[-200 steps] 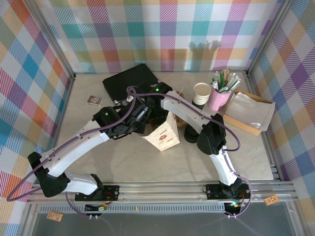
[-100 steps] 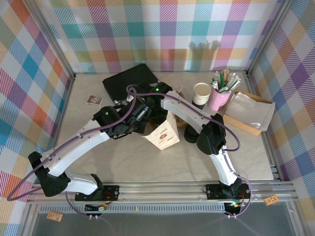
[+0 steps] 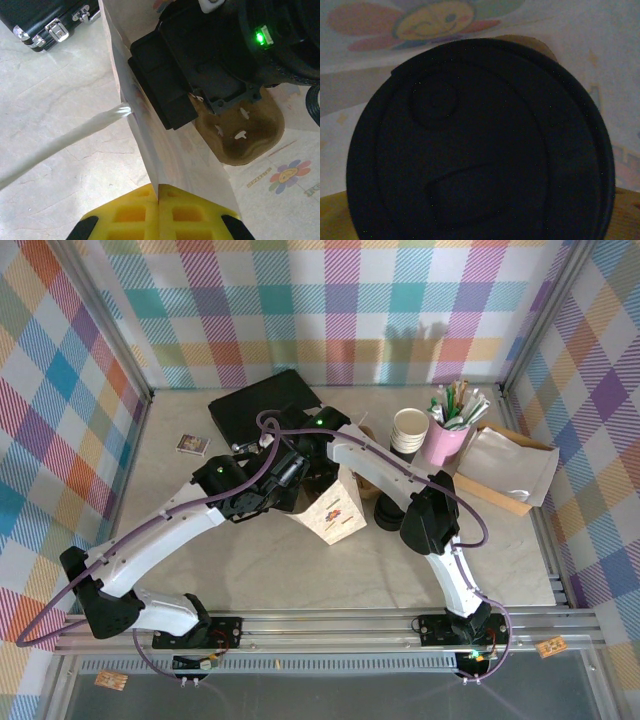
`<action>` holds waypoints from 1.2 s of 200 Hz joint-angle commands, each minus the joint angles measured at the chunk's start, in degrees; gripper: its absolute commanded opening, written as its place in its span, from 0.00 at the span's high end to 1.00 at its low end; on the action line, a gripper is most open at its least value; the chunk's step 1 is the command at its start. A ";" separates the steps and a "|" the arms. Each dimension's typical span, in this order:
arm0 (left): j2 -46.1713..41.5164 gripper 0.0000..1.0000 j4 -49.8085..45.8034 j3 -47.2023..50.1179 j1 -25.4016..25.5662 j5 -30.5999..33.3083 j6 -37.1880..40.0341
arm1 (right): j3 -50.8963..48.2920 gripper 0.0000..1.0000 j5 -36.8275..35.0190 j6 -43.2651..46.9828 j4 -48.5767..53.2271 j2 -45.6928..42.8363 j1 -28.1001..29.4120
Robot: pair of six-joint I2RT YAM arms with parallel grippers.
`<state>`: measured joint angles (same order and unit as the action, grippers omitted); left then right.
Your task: Pack the takeout coffee
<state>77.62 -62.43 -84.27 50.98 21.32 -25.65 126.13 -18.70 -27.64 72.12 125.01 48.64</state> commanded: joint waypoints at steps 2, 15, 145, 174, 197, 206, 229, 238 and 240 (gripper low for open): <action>0.27 1.00 -0.20 -1.48 0.83 -0.02 1.14 | 1.76 0.01 -1.78 -0.62 -1.11 -0.65 -0.74; 0.32 1.00 -0.28 -1.44 0.82 -0.05 1.16 | 1.76 0.01 -1.78 -0.69 -1.49 -0.66 -0.74; 0.37 1.00 -0.35 -1.51 0.78 -0.23 1.40 | -2.87 0.18 0.59 2.49 -5.26 -3.42 -0.67; 0.57 1.00 -0.80 -1.83 0.79 -0.12 0.98 | -5.65 0.25 2.16 4.96 -8.20 -5.23 -0.73; 0.43 1.00 -1.28 -1.99 0.70 0.08 0.21 | -10.51 0.31 4.14 7.75 -12.71 -8.00 -0.74; 0.36 1.00 -1.53 -2.12 0.61 0.17 -0.10 | -12.41 0.34 4.63 8.40 -14.29 -9.14 -0.73; -0.11 1.00 -1.29 -2.17 0.28 -0.19 -0.61 | -17.68 0.37 6.62 9.70 -18.60 -12.21 -0.73; -0.33 1.00 -1.18 -2.11 0.19 -0.44 -0.97 | -19.33 0.38 7.21 10.03 -20.00 -13.31 -0.70; -0.29 1.00 -1.13 -2.06 0.18 -0.46 -0.98 | -19.89 0.39 7.37 10.12 -20.33 -13.52 -0.71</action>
<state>78.06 -62.92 -84.97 50.98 20.62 -25.82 109.80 -14.63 -20.14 57.54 115.70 48.27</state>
